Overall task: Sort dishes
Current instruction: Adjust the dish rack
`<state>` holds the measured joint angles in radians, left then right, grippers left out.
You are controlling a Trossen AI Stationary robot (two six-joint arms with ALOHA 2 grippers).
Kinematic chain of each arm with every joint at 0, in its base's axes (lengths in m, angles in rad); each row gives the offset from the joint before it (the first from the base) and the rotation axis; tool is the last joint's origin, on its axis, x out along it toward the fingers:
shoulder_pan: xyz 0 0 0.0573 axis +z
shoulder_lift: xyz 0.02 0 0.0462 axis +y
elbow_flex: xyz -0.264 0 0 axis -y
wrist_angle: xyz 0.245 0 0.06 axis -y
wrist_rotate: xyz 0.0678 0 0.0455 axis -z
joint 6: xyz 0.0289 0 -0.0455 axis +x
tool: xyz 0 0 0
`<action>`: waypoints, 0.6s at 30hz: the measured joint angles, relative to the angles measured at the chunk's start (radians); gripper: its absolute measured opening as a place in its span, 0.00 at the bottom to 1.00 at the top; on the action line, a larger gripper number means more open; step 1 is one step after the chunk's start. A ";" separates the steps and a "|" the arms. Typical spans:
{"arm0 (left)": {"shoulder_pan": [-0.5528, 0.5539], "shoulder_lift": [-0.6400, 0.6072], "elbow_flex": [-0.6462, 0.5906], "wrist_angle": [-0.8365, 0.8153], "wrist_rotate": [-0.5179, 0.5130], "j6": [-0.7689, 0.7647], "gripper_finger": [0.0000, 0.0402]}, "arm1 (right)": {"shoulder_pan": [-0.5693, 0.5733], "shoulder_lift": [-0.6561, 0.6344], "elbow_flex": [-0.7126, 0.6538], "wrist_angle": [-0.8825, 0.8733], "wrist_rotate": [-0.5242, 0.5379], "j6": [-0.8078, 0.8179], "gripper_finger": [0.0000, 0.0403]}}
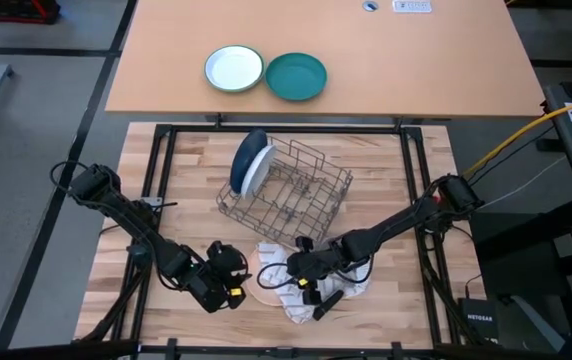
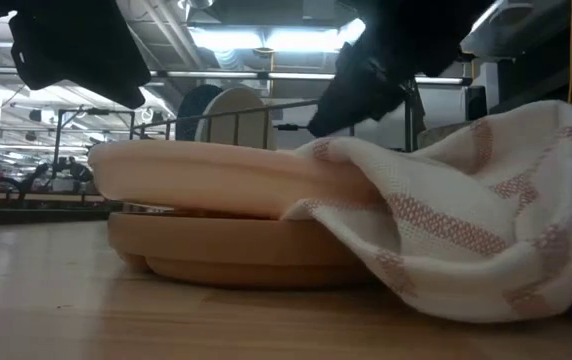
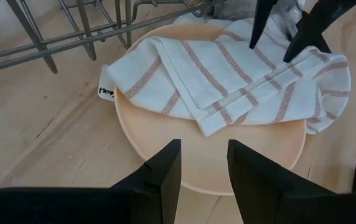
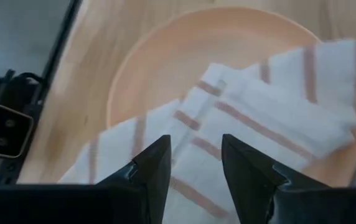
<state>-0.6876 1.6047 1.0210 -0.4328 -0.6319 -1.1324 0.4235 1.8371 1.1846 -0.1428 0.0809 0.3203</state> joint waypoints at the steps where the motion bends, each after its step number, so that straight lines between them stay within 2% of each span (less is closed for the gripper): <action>1: 0.000 0.000 0.000 0.000 0.000 0.000 0.30 | -0.006 0.001 0.012 -0.010 0.006 -0.018 0.37; 12: 0.000 0.000 0.000 0.001 0.000 -0.001 0.30 | -0.083 0.000 0.076 -0.253 0.050 -0.102 0.37; 18: 0.000 0.000 0.000 0.000 0.000 0.000 0.30 | -0.136 0.000 0.076 -0.297 0.087 -0.145 0.37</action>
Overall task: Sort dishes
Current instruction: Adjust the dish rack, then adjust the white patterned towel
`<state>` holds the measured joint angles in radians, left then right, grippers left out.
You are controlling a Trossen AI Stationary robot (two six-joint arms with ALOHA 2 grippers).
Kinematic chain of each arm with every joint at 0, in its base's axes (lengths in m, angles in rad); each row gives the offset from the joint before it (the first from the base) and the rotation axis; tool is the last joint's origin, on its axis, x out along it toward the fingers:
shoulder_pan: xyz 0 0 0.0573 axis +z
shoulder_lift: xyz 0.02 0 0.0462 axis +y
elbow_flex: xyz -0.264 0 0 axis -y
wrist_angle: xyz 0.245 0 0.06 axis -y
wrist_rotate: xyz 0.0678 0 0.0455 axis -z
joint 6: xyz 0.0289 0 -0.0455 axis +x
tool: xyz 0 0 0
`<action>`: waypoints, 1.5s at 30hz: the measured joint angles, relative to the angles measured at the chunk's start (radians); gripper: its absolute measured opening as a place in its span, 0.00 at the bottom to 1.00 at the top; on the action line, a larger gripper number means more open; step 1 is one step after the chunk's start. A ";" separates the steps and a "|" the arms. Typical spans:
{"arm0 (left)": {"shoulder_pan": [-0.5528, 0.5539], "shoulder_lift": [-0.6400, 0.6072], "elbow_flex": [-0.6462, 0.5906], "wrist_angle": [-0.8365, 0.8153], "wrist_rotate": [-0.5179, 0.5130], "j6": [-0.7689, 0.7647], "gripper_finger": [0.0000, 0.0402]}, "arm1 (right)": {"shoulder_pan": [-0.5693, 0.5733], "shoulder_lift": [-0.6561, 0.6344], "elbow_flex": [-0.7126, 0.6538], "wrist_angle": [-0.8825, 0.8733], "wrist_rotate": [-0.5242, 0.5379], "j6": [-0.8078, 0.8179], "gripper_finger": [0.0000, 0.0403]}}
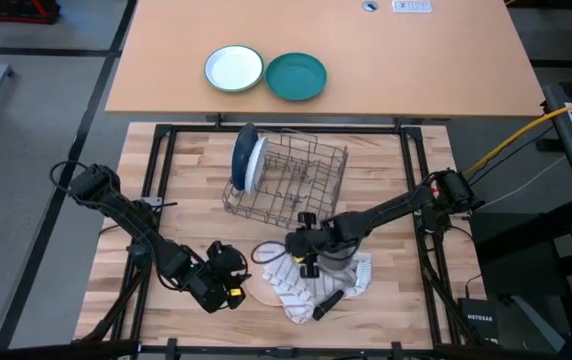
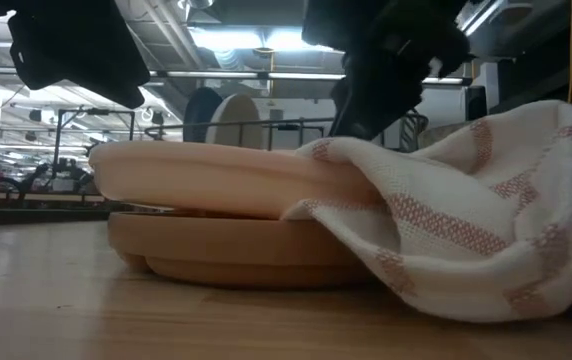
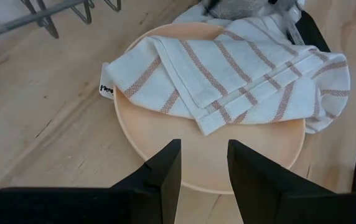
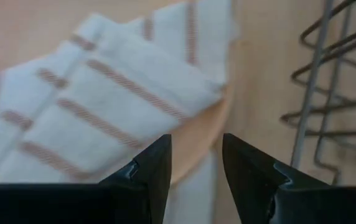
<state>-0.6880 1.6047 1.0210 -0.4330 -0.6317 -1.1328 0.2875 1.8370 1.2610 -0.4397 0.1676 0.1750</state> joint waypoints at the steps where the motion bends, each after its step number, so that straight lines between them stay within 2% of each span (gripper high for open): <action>1: 0.000 0.000 0.000 0.000 0.000 0.000 0.30 | -0.011 0.000 0.000 0.000 0.001 -0.008 0.37; 5: 0.000 0.000 0.000 0.000 0.000 0.000 0.30 | -0.049 -0.002 0.000 0.001 -0.019 -0.027 0.37; 10: 0.000 0.000 0.000 0.000 0.000 0.000 0.30 | -0.060 -0.002 0.001 0.026 -0.127 -0.027 0.37; 17: 0.000 0.000 0.000 0.000 0.000 0.014 0.30 | 0.017 -0.004 0.003 0.083 -0.159 -0.029 0.37; 31: 0.000 0.000 0.000 0.000 0.000 0.015 0.30 | 0.154 -0.004 0.002 0.093 -0.119 -0.012 0.37; 39: 0.000 0.000 0.000 0.001 0.000 0.014 0.30 | 0.179 -0.003 0.002 0.094 -0.105 0.063 0.37; 45: 0.000 0.000 0.000 0.004 0.000 0.014 0.30 | 0.178 0.067 0.002 0.110 -0.117 0.113 0.37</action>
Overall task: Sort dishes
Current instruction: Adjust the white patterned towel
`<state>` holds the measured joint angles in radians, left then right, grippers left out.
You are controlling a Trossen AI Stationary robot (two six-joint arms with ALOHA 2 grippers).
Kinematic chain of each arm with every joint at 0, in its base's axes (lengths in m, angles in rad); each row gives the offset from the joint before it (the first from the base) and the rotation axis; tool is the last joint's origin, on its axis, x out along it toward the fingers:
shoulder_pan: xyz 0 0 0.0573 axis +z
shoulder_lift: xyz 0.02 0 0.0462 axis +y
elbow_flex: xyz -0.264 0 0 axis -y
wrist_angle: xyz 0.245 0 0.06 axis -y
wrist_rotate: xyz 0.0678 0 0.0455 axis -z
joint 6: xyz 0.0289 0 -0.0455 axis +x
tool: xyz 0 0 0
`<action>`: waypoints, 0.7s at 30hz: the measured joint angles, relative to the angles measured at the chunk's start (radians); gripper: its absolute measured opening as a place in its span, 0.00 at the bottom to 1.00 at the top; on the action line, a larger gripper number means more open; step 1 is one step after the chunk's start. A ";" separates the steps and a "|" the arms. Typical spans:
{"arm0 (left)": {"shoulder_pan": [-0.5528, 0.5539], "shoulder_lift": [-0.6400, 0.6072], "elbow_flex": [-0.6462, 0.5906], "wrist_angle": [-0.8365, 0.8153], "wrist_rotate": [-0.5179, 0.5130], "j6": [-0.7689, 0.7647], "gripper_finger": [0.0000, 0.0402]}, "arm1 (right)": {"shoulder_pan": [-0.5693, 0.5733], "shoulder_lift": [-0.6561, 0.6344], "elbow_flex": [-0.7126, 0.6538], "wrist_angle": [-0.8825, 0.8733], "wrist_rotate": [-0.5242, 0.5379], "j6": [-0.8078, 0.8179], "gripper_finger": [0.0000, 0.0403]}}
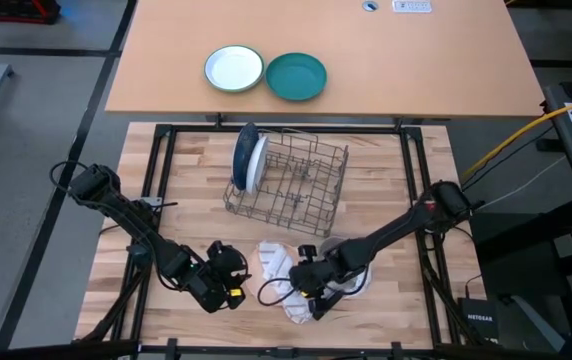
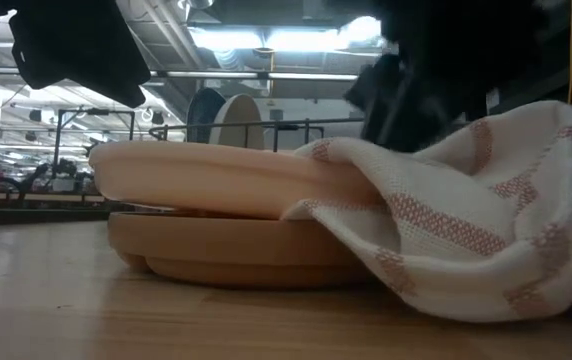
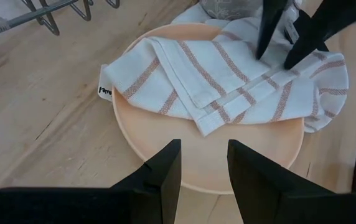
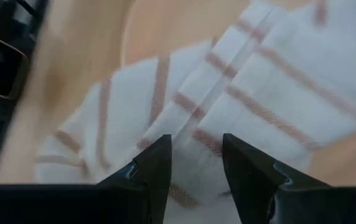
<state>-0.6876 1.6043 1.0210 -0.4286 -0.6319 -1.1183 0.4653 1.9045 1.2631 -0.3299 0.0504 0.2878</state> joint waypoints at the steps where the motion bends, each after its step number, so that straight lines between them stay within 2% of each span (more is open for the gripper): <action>1: 0.000 0.000 0.000 0.000 0.000 0.000 0.30 | 0.000 0.015 -0.001 0.005 0.000 0.002 0.37; 13: 0.000 0.000 0.000 0.000 0.000 0.000 0.30 | -0.001 0.083 0.003 0.050 0.025 0.051 0.36; 17: 0.000 0.000 0.000 0.000 0.000 0.000 0.30 | -0.001 0.083 0.003 0.049 0.025 0.049 0.27; 21: 0.000 0.000 0.000 0.000 0.000 0.000 0.30 | -0.001 0.083 0.002 0.047 0.029 0.023 0.12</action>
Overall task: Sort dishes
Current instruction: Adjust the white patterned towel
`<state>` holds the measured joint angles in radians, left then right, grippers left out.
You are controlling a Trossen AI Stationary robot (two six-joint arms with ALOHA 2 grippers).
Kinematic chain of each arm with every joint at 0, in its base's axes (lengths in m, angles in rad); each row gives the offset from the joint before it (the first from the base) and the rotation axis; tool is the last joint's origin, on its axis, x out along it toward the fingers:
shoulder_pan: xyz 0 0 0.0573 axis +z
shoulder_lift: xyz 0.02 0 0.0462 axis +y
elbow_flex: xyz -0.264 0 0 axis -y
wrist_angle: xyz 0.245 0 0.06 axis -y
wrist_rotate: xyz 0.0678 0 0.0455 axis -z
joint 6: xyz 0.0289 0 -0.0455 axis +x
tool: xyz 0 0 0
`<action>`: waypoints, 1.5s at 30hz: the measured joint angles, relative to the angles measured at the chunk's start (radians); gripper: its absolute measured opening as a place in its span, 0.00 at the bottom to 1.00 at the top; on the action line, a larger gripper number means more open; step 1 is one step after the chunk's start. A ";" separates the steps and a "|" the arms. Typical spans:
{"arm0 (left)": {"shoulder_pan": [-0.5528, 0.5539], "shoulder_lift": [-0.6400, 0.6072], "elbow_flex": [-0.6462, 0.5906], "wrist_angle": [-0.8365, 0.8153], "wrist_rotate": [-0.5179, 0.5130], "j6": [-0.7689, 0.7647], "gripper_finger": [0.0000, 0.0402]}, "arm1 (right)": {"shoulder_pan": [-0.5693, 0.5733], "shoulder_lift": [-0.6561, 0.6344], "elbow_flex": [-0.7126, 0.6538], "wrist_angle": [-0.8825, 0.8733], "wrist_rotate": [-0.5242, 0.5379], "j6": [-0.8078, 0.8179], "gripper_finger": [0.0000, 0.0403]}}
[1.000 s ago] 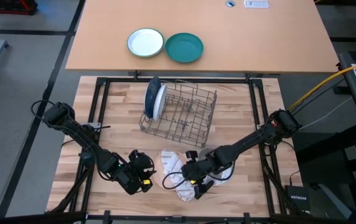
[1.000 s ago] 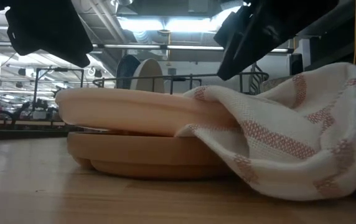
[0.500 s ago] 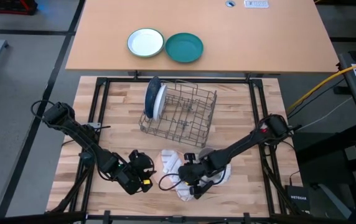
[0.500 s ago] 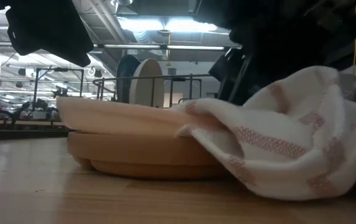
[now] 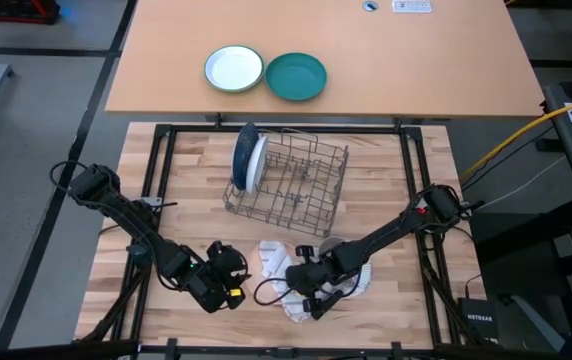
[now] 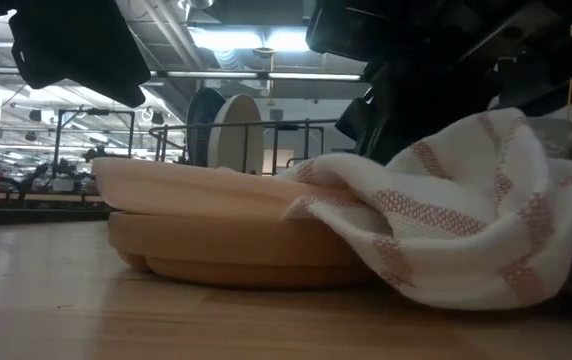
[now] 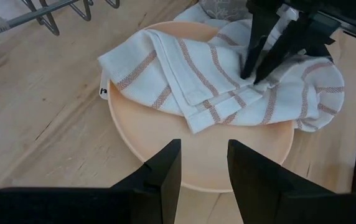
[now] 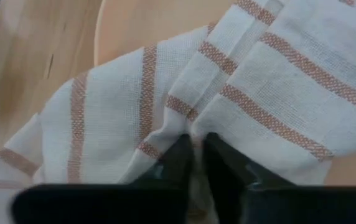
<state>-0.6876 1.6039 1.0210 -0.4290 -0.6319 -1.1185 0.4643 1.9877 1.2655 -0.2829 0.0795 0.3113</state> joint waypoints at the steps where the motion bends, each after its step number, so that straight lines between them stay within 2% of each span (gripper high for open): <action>1: 0.000 0.000 0.000 0.000 0.000 0.000 0.30 | 0.000 0.000 0.002 -0.004 0.003 -0.004 0.07; 3: 0.000 0.000 0.000 0.000 0.000 0.000 0.30 | 0.000 0.001 0.014 -0.015 0.009 -0.029 0.03; 8: 0.000 0.000 0.000 0.000 0.000 0.000 0.30 | 0.000 0.006 0.088 -0.057 0.016 -0.071 0.06; 11: 0.000 0.000 0.000 -0.001 0.000 0.000 0.30 | 0.001 0.005 0.157 -0.131 0.038 -0.121 0.03; 16: 0.000 0.000 0.000 -0.002 0.000 -0.022 0.30 | 0.001 0.004 0.294 -0.325 0.081 -0.163 0.03; 23: 0.000 0.000 0.000 -0.006 0.000 -0.025 0.30 | 0.019 0.004 0.492 -0.726 0.176 -0.181 0.01; 30: 0.000 0.000 0.000 -0.006 0.000 -0.007 0.30 | 0.062 0.002 0.692 -1.089 0.237 -0.090 0.01; 34: 0.000 0.000 0.000 -0.006 0.000 -0.006 0.30 | 0.095 0.002 0.764 -1.275 0.247 0.035 0.02; 40: 0.000 0.000 0.000 -0.007 0.000 -0.006 0.30 | 0.155 -0.004 0.768 -1.290 0.183 0.140 0.01; 45: 0.000 0.000 0.000 -0.008 0.000 -0.007 0.30 | 0.202 -0.006 0.768 -1.289 0.170 0.252 0.02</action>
<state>-0.6877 1.6039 1.0210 -0.4365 -0.6318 -1.1252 0.6659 1.9820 2.0335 -1.5716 0.2495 0.5634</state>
